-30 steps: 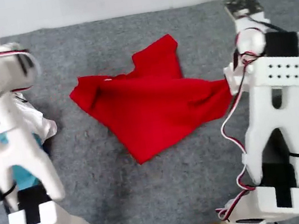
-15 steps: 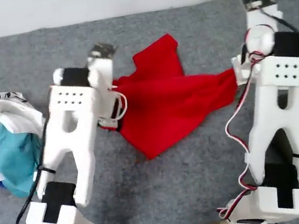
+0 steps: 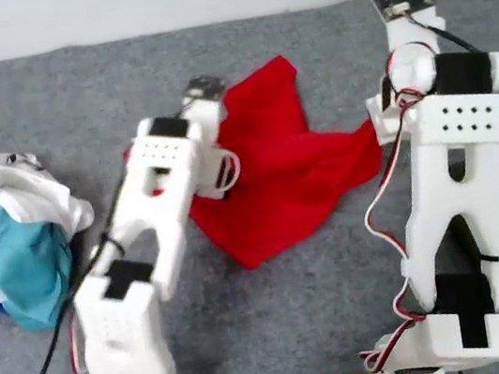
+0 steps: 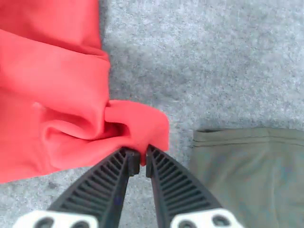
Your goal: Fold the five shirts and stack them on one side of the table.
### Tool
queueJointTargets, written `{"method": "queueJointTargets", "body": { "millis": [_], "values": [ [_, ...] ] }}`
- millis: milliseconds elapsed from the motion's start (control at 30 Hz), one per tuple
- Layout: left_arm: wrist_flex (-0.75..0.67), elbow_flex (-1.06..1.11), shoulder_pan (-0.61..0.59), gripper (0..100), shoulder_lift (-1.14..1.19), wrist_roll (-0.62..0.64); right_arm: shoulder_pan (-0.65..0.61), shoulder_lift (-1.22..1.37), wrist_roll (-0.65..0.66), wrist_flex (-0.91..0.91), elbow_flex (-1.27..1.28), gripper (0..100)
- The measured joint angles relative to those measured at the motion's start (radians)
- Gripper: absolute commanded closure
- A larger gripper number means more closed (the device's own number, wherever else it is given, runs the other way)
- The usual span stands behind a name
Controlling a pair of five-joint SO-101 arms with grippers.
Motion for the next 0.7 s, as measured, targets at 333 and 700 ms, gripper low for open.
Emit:
{"method": "queueJointTargets", "body": {
  "millis": [333,700],
  "values": [
    [-0.012,-0.502,0.028,86,0.399,-0.003,-0.051,0.000,0.000,0.000,0.002,98.7],
    [0.035,-1.158,0.028,86,0.756,0.000,-0.064,-0.009,0.000,-0.012,0.100,98.7]
  ]
}}
